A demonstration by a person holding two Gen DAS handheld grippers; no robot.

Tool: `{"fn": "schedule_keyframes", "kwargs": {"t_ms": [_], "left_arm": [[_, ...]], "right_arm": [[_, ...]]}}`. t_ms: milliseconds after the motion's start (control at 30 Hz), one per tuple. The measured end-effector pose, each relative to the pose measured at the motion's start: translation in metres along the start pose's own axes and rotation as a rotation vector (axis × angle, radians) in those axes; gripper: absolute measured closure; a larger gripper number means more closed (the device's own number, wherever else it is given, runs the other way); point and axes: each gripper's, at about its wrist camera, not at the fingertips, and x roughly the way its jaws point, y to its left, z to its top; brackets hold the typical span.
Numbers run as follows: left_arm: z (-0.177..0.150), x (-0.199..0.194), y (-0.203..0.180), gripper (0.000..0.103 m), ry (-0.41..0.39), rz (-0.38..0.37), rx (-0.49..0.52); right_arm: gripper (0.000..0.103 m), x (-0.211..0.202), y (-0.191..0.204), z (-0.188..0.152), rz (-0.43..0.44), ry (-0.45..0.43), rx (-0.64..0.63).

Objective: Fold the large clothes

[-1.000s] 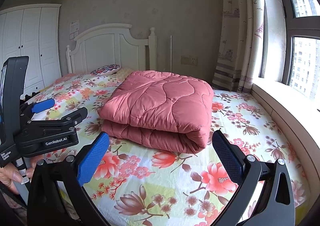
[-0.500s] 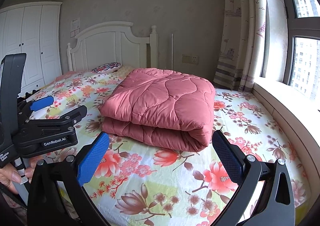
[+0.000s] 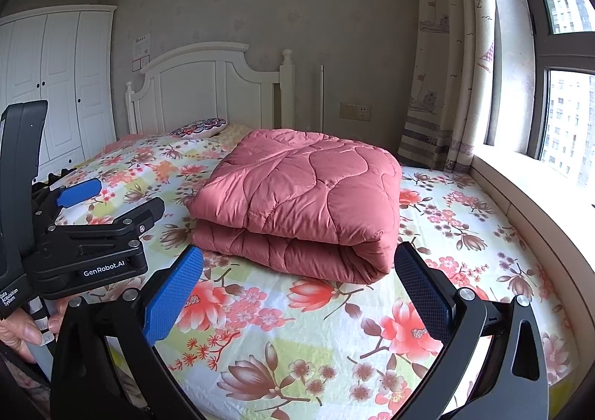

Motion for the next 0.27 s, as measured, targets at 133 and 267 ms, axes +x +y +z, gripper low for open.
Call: {"fn": "schedule_keyframes", "kwargs": {"t_ms": [133,267], "left_arm": [[0.003,0.026,0.016,0.002,0.06,-0.044,-0.01],[0.03,0.09,0.092,0.002,0.148,0.041,-0.082]], "right_arm": [[0.004,0.004,0.001,-0.002,0.006,0.012,0.004],[0.004,0.009,-0.009,-0.001,0.0,0.012,0.025]]}}
